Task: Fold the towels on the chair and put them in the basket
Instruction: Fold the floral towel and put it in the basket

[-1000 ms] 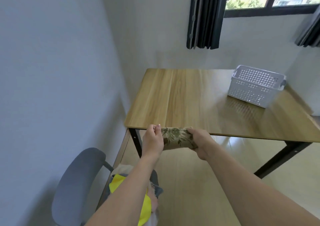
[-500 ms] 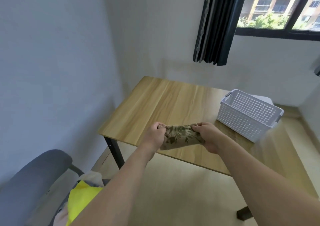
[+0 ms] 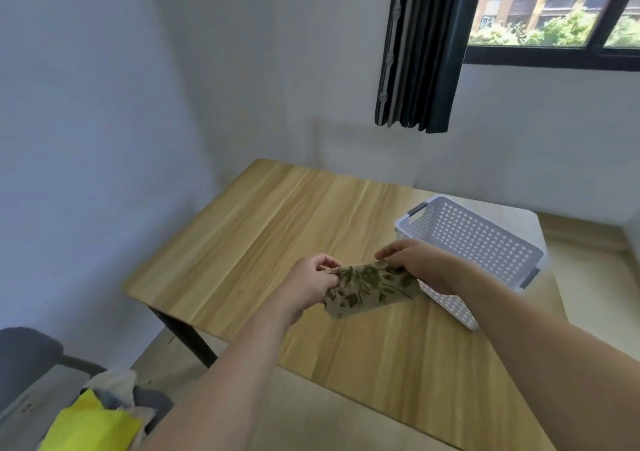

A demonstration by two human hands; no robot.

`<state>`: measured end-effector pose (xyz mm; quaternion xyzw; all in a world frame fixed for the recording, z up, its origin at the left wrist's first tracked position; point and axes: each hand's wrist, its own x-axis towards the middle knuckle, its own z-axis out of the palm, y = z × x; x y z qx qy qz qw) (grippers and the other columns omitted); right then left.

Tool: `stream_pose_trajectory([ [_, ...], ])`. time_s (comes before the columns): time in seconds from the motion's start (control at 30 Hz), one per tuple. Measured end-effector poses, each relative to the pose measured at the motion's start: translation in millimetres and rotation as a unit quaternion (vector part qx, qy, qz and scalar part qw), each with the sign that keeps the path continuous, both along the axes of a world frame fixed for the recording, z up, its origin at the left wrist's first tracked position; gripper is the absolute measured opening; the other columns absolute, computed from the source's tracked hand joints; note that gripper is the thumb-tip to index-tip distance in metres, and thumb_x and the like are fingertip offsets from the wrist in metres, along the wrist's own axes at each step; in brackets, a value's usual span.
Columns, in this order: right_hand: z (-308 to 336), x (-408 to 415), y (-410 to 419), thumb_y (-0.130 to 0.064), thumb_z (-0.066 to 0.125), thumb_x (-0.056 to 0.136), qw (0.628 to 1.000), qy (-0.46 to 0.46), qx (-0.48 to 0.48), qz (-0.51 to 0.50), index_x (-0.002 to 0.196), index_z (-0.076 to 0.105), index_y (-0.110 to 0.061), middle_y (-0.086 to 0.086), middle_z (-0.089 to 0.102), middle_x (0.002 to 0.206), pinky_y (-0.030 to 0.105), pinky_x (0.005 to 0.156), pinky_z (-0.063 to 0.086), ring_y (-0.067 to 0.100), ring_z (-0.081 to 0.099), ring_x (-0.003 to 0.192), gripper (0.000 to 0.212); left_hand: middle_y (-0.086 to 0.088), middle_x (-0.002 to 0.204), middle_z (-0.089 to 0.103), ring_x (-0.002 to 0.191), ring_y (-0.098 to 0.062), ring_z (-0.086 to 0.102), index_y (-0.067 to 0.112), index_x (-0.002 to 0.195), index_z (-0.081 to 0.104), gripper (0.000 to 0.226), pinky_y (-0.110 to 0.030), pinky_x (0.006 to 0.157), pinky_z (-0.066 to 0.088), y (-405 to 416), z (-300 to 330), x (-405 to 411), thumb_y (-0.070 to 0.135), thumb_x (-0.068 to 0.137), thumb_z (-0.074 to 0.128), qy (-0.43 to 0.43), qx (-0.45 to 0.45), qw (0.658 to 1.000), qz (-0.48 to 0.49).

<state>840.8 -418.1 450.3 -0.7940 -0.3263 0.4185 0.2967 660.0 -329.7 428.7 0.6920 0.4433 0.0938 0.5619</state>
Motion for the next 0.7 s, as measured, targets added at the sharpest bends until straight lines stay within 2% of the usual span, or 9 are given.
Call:
stream_pose_trajectory([
  [0.07,2,37,-5,0.000,0.043,0.088,0.998,0.001,-0.030,0.055,0.110,0.066,-0.010,0.008,0.066,0.101,0.031,0.084,0.054,0.020,0.062,0.093,0.033,-0.006,0.097,0.064,0.083,-0.017,0.059,0.019,0.096,0.065,0.021,-0.029,0.070,0.049,-13,-3,38,0.005,0.091,0.050,-0.008,0.003,1.000,0.029],
  [0.13,2,67,-11,-0.002,0.046,0.086,0.987,-0.035,-0.090,0.129,0.112,0.065,-0.005,0.007,0.061,0.097,0.034,0.085,0.050,0.020,0.056,0.088,0.032,-0.004,0.098,0.065,0.084,-0.015,0.059,0.020,0.098,0.065,0.022,-0.027,0.069,0.049,-26,-4,68,0.006,0.091,0.050,0.000,0.009,0.999,0.048],
  [0.23,2,104,-15,-0.001,0.044,0.081,0.971,-0.085,-0.154,0.163,0.088,0.058,-0.008,0.012,0.052,0.089,0.034,0.076,0.047,0.023,0.049,0.080,0.017,-0.003,0.096,0.067,0.083,-0.016,0.060,0.018,0.099,0.067,0.022,-0.027,0.072,0.050,-40,-5,108,0.005,0.089,0.052,0.002,0.017,0.998,0.060],
  [0.33,6,136,-24,-0.002,0.040,0.083,0.969,-0.112,-0.154,0.156,0.089,0.059,-0.006,0.012,0.055,0.088,0.030,0.072,0.045,0.023,0.051,0.078,0.021,-0.003,0.093,0.068,0.084,-0.019,0.061,0.021,0.090,0.066,0.022,-0.032,0.075,0.051,-46,-7,144,0.004,0.086,0.052,0.003,0.020,0.999,0.034],
  [0.43,11,172,-30,-0.006,0.041,0.090,0.967,-0.156,-0.118,0.161,0.104,0.064,-0.010,0.002,0.057,0.092,0.029,0.081,0.045,0.020,0.054,0.092,0.028,0.001,0.091,0.067,0.083,-0.015,0.061,0.027,0.083,0.063,0.026,-0.030,0.073,0.050,-51,-3,180,0.004,0.085,0.051,0.004,0.022,1.000,0.009],
  [0.5,9,197,-34,-0.006,0.040,0.091,0.965,-0.180,-0.100,0.163,0.112,0.063,-0.013,0.001,0.056,0.100,0.029,0.084,0.043,0.019,0.053,0.098,0.032,0.001,0.093,0.067,0.085,-0.014,0.063,0.026,0.086,0.064,0.024,-0.030,0.073,0.053,-61,-2,206,0.006,0.085,0.051,0.015,0.025,1.000,-0.004],
  [0.6,0,238,-36,-0.003,0.036,0.089,0.959,-0.206,-0.078,0.178,0.117,0.062,-0.016,0.001,0.054,0.106,0.028,0.084,0.041,0.017,0.049,0.098,0.040,0.001,0.097,0.068,0.090,-0.017,0.064,0.022,0.098,0.065,0.025,-0.038,0.082,0.056,-74,-9,247,0.009,0.084,0.049,0.062,0.040,0.997,-0.010],
  [0.7,-19,280,-40,0.001,0.033,0.088,0.953,-0.211,-0.075,0.203,0.120,0.061,-0.014,0.005,0.056,0.116,0.030,0.086,0.042,0.020,0.050,0.101,0.045,0.001,0.097,0.065,0.085,-0.016,0.062,0.021,0.100,0.064,0.029,-0.035,0.074,0.055,-81,-20,294,0.010,0.081,0.045,0.129,0.067,0.989,-0.010],
])
